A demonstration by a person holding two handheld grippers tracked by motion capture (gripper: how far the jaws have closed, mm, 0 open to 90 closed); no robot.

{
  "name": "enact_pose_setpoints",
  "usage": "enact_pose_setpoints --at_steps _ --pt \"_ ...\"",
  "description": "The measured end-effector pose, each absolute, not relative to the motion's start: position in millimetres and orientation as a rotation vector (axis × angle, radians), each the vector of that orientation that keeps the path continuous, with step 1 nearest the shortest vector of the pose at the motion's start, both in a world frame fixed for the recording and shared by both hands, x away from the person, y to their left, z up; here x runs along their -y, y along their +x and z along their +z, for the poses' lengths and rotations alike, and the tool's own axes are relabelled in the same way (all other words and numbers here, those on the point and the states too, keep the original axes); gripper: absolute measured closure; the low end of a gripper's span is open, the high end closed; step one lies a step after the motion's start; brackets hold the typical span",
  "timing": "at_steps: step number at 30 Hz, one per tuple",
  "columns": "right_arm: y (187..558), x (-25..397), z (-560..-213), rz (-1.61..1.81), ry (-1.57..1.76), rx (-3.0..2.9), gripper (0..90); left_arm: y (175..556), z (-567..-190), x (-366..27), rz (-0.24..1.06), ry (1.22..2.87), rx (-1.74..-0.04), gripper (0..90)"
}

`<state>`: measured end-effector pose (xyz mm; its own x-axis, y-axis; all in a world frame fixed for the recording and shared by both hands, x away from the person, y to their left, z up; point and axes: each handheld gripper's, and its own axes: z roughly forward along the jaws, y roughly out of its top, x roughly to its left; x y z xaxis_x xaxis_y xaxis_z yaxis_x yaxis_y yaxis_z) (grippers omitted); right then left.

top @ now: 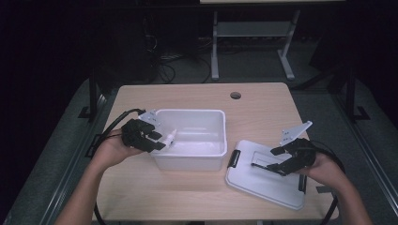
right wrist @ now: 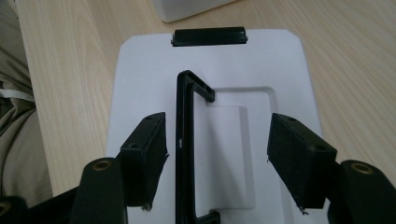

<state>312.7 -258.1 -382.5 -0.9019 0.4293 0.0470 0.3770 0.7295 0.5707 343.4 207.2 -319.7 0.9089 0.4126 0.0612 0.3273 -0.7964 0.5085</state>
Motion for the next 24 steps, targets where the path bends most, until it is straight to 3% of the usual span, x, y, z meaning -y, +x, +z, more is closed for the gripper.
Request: enact_pose_setpoints --at_steps 24 --pt "311 254 -386 0.903 0.648 -2.848 37.2 321 -303 -220 0.267 2.553 -0.511 51.1"
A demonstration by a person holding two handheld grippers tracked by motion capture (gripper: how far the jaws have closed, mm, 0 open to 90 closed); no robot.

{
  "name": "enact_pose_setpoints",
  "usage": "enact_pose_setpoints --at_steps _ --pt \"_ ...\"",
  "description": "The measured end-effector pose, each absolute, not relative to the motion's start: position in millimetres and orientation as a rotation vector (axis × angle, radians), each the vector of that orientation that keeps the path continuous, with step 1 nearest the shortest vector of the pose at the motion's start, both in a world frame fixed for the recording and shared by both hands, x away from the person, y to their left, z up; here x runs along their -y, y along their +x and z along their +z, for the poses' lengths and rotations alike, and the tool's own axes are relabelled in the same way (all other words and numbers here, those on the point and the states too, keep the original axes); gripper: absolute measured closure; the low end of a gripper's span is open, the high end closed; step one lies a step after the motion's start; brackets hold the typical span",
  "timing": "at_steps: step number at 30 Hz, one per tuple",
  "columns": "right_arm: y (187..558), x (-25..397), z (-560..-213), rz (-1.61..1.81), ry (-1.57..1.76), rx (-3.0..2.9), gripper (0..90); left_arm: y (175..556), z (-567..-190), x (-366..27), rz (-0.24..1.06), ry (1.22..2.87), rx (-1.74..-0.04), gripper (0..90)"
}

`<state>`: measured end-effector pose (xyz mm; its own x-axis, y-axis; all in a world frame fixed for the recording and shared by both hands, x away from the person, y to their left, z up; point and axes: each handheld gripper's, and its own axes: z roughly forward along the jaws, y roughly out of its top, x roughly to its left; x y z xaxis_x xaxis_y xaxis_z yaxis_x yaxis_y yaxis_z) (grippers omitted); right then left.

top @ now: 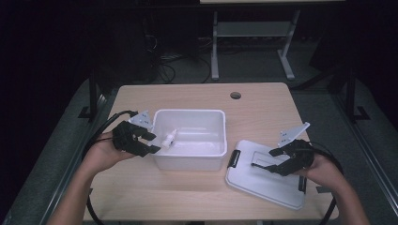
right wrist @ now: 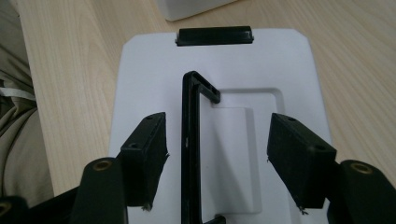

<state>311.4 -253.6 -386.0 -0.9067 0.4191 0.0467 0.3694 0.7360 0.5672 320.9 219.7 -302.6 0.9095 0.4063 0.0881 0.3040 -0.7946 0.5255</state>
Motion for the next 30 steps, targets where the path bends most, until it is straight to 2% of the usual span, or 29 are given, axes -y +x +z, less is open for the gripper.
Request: enact_pose_setpoints --at_steps 30 --pt "309 249 -391 0.908 0.646 -2.859 37.4 294 -301 -259 0.317 2.534 -0.569 50.1"
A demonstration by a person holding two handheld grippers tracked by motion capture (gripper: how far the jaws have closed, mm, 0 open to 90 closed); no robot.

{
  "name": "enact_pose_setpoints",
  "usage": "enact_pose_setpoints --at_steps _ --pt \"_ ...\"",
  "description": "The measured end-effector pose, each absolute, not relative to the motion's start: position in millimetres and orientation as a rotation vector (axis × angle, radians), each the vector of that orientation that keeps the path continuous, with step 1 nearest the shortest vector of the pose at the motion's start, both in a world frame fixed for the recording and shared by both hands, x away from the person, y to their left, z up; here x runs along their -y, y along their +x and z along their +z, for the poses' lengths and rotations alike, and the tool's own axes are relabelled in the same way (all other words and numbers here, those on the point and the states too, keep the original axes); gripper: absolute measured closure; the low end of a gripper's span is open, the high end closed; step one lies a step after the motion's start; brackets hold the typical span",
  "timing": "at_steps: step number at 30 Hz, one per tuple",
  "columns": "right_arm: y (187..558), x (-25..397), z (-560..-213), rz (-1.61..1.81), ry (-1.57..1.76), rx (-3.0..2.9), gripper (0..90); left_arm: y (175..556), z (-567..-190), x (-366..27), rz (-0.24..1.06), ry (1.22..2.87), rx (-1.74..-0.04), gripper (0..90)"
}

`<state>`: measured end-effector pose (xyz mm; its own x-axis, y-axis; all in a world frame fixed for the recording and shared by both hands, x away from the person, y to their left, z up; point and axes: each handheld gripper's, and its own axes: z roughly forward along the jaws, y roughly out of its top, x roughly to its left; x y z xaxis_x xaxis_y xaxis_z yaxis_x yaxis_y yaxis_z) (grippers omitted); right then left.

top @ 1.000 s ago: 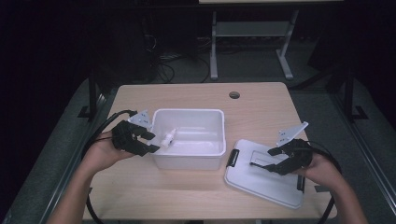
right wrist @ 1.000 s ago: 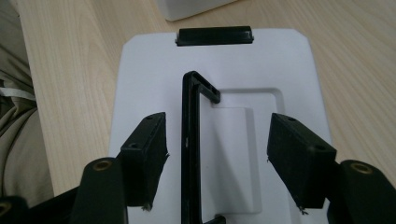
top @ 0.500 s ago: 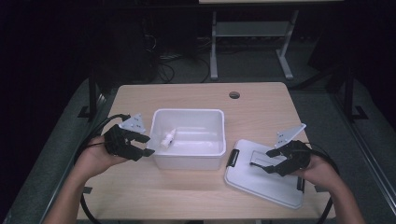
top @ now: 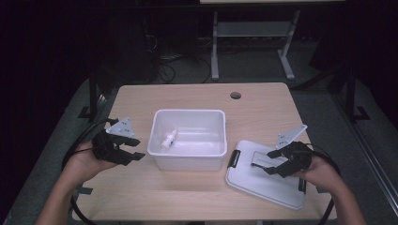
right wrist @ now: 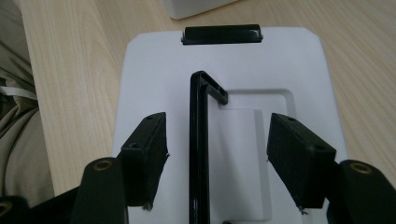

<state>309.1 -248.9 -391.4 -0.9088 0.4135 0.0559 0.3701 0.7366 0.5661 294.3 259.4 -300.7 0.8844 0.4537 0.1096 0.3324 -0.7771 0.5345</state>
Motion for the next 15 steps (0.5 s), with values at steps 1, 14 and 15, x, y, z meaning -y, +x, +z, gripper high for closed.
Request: enact_pose_setpoints --at_steps 1,14,15 --pt "310 249 -392 0.905 0.64 -2.858 37.4 294 -301 -260 0.317 2.535 -0.569 50.1" --pt "309 248 -392 0.904 0.643 -2.861 37.5 290 -309 -272 0.308 2.529 -0.598 50.2" --pt "309 248 -392 0.905 0.644 -2.86 37.4 289 -310 -273 0.307 2.528 -0.599 50.1"
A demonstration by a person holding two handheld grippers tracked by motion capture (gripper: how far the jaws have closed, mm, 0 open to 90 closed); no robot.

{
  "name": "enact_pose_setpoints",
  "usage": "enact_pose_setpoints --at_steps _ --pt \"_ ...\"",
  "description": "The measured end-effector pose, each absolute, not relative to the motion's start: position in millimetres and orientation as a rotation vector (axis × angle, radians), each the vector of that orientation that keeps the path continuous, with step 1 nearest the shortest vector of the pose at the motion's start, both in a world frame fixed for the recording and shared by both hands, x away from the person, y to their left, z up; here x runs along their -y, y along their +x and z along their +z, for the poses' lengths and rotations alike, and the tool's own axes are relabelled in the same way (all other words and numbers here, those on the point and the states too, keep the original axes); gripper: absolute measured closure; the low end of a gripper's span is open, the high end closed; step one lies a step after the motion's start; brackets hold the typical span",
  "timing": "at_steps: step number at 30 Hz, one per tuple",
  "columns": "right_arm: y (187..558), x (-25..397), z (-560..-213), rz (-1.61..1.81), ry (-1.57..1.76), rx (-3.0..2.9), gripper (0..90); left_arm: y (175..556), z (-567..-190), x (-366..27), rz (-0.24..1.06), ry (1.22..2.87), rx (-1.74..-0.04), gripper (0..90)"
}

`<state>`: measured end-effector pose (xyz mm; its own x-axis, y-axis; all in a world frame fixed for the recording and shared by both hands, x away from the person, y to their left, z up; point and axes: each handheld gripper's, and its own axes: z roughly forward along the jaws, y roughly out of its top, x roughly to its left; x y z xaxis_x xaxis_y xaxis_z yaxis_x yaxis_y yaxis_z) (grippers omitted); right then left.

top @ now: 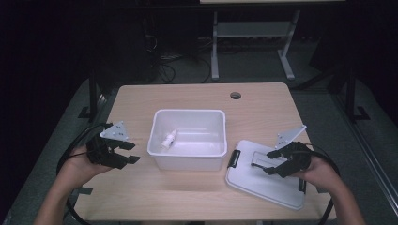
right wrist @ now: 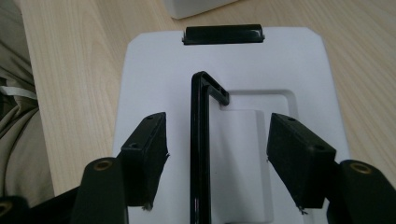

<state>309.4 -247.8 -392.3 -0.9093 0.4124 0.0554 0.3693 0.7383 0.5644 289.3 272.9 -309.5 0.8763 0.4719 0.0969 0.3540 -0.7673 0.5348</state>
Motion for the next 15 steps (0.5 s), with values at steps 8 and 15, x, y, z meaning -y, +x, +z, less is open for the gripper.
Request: enact_pose_setpoints --at_steps 8,15 --pt "309.4 247.6 -392.3 0.905 0.647 -2.862 37.4 286.0 -314.6 -278.8 0.305 2.517 -0.609 50.2" --pt "309.2 248.7 -392.2 0.903 0.647 -2.861 37.5 283.6 -318.4 -283.1 0.298 2.509 -0.615 50.3"
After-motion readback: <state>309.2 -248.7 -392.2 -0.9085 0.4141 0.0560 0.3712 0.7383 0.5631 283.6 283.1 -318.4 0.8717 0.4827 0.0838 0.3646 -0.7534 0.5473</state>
